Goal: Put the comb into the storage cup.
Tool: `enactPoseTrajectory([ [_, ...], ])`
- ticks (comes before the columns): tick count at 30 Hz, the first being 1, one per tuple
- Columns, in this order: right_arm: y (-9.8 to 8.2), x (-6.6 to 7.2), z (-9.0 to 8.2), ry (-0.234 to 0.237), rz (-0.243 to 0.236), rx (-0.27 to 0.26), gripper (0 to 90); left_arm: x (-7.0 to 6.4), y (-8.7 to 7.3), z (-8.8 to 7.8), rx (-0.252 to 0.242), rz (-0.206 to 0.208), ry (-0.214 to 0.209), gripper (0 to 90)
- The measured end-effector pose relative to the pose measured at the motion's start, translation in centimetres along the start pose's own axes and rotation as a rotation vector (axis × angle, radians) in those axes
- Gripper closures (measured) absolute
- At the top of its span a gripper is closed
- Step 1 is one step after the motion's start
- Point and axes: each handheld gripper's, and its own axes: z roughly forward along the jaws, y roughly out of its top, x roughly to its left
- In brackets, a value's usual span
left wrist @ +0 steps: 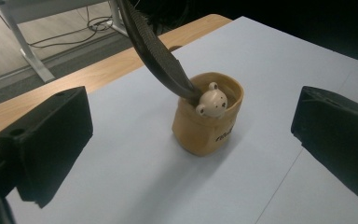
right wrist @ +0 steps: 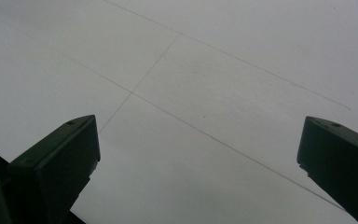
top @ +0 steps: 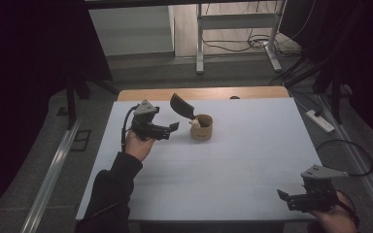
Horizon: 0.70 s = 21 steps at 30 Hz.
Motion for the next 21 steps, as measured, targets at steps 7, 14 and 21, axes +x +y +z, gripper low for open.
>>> enactPoseTrajectory([
  [7, 0.0, 0.0, 0.0, 0.001, -0.002, -0.001, 0.0, 0.0, -0.4, -0.2, 0.005, -0.018, -0.004, 0.0],
  [14, 0.0, 0.0, 0.0, 0.0, -0.005, 0.001, 0.0, 0.1, -0.6, -0.6, 0.008, -0.03, -0.007, 0.0],
  [21, 0.0, 0.1, -0.1, -0.004, -0.007, -0.008, 0.0, 0.0, -0.8, -1.2, 0.009, -0.039, -0.01, 0.0],
])
